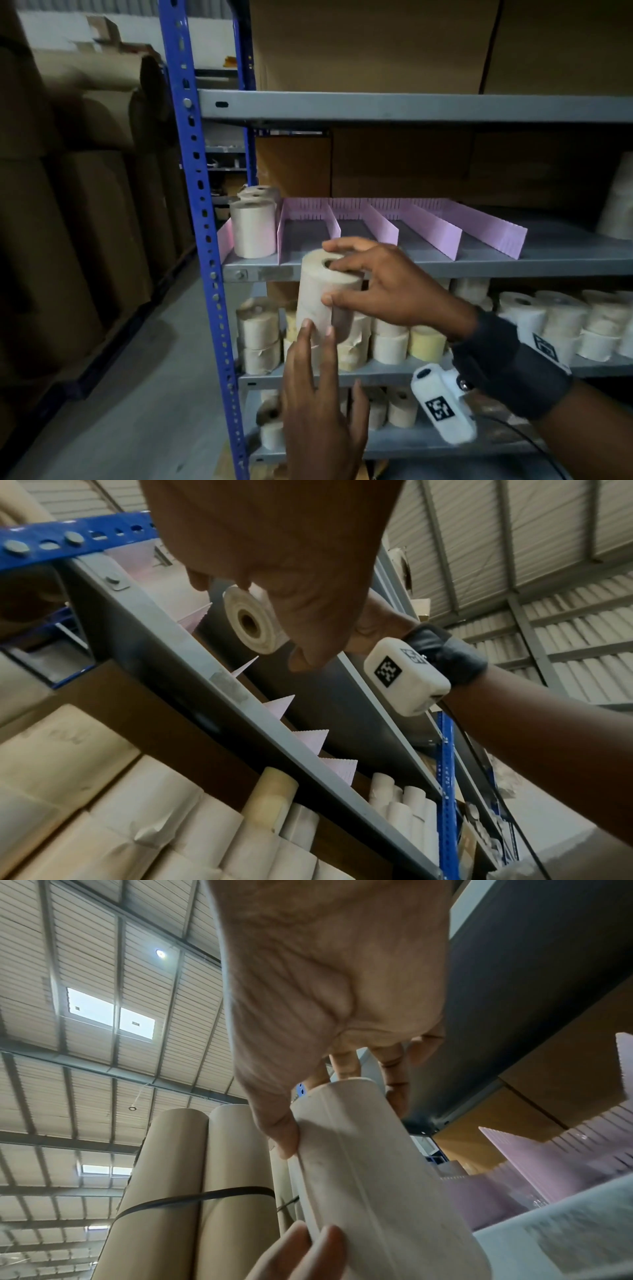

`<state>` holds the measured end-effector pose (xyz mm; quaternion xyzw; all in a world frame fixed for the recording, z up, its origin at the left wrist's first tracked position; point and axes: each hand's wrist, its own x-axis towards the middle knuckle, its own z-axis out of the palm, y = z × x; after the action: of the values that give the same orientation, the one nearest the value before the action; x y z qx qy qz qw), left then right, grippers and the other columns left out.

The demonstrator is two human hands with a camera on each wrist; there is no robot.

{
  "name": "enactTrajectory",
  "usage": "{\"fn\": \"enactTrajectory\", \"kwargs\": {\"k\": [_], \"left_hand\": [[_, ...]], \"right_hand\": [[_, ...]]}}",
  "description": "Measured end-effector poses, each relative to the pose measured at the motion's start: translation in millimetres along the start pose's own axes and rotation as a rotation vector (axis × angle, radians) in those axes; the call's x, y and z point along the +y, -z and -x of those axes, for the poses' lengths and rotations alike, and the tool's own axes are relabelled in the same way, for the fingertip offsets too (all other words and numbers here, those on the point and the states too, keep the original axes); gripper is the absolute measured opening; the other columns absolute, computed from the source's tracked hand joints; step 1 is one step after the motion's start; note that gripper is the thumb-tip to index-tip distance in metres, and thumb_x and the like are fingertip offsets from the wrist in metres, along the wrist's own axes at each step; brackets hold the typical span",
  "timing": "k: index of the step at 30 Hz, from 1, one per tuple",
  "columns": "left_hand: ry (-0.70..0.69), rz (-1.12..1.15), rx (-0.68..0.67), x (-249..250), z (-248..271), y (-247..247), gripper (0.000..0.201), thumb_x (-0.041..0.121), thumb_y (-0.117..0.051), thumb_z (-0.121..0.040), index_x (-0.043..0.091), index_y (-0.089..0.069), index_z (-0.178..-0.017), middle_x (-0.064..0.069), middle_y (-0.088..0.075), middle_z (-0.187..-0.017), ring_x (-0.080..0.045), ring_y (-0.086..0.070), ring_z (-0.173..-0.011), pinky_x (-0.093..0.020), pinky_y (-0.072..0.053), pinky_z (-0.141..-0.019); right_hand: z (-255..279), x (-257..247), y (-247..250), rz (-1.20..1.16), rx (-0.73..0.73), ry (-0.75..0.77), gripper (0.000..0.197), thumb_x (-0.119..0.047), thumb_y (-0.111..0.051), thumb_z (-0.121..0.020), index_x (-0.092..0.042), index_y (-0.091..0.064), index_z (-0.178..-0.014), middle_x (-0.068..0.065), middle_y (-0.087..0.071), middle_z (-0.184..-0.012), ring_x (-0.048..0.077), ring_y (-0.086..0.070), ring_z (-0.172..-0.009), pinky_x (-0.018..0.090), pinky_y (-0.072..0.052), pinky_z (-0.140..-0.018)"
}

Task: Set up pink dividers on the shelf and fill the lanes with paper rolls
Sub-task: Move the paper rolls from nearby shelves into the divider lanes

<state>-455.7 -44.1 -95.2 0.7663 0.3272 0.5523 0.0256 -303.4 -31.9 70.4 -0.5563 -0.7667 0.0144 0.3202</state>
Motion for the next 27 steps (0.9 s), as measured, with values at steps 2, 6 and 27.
{"fn": "enactTrajectory", "kwargs": {"k": [2, 6, 27], "left_hand": [[-0.007, -0.082, -0.092, -3, -12, -5, 0.08, 0.034, -0.066, -0.085, 0.012, -0.041, -0.157, -0.021, -0.033, -0.165, -0.044, -0.044, -0.144, -0.059, -0.053, -0.1], [0.053, -0.154, -0.213, -12, -39, -20, 0.093, 0.034, -0.076, -0.08, 0.006, -0.036, -0.16, -0.021, -0.021, -0.169, -0.044, -0.036, -0.15, -0.063, -0.05, -0.103], [0.084, -0.335, -0.341, -89, -120, -89, 0.096, 0.047, -0.065, -0.087, 0.008, -0.024, -0.164, -0.013, -0.008, -0.174, -0.035, -0.021, -0.158, -0.061, -0.034, -0.119]], "right_hand": [[-18, 3, 3, 0.025, 0.007, 0.004, 0.052, -0.057, -0.07, -0.076, -0.026, -0.07, -0.118, -0.018, -0.049, -0.142, 0.0, -0.047, -0.127, 0.049, -0.042, -0.104], [-51, 15, 7, 0.085, 0.037, 0.062, 0.046, -0.047, -0.074, -0.078, -0.02, -0.072, -0.116, -0.011, -0.053, -0.138, 0.002, -0.052, -0.12, 0.033, -0.045, -0.1], [-175, 87, 0, 0.355, -0.185, -0.024, 0.043, -0.055, -0.061, -0.086, -0.028, -0.068, -0.118, -0.009, -0.055, -0.136, 0.016, -0.046, -0.127, 0.053, -0.033, -0.1]]}}
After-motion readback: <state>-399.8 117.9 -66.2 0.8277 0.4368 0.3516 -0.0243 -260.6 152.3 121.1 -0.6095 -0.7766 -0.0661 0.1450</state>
